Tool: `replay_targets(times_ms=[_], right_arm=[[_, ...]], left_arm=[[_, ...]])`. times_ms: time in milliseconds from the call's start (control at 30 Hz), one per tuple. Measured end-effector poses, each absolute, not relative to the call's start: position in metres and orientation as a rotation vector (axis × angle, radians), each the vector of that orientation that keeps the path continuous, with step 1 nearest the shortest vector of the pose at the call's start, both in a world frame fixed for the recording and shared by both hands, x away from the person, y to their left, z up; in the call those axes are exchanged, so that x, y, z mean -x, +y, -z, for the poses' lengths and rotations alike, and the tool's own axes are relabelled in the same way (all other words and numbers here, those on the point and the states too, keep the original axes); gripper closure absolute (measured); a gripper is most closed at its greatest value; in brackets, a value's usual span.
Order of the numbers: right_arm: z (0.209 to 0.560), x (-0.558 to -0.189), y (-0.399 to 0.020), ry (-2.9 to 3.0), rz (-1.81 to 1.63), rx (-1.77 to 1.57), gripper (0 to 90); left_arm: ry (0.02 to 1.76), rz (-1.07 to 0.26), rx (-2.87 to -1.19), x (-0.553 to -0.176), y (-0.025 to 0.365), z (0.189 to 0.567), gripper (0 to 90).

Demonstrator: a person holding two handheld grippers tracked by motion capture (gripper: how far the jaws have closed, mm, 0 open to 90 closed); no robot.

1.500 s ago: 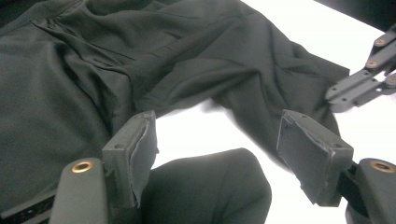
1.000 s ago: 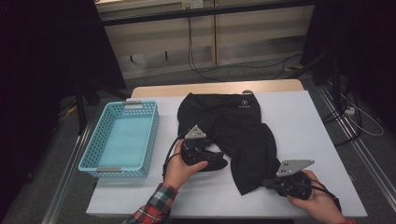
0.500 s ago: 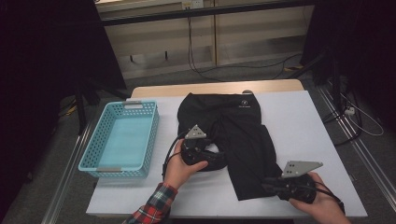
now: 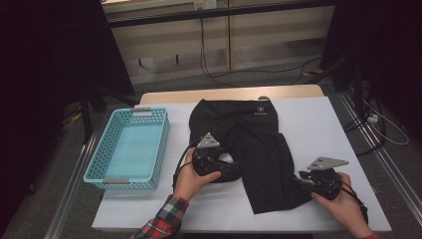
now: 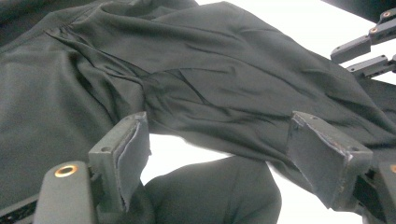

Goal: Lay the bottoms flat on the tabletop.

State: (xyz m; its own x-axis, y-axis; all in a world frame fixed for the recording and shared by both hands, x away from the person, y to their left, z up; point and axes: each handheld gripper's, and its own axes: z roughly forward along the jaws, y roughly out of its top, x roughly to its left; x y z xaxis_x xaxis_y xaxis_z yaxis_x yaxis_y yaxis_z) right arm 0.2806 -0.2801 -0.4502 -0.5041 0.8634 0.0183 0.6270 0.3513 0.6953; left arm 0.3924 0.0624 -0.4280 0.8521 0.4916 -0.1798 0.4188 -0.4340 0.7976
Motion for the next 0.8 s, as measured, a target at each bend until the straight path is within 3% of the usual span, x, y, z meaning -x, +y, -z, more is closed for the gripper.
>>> replay_targets(times_ms=[100,167,567,633,800], right_arm=[[0.45,-0.28,-0.28,2.283,-0.95,-1.318,78.4],[0.449,-0.279,-0.28,2.305,-0.958,-1.307,90.0],[0.438,-0.256,-0.305,2.25,-0.94,-1.337,89.5],[0.439,-0.257,-0.305,2.224,-0.934,-1.355,79.9],[0.441,-0.269,-0.302,2.203,-0.931,-1.375,70.2]], left_arm=[[0.661,-0.098,-2.084,-0.392,0.062,0.428,21.8],[0.661,-0.095,-2.083,-0.391,0.062,0.428,21.8],[0.653,-0.098,-2.084,-0.391,0.062,0.426,21.7],[0.653,-0.097,-2.084,-0.391,0.062,0.427,21.7],[0.654,-0.095,-2.092,-0.392,0.061,0.43,21.7]])
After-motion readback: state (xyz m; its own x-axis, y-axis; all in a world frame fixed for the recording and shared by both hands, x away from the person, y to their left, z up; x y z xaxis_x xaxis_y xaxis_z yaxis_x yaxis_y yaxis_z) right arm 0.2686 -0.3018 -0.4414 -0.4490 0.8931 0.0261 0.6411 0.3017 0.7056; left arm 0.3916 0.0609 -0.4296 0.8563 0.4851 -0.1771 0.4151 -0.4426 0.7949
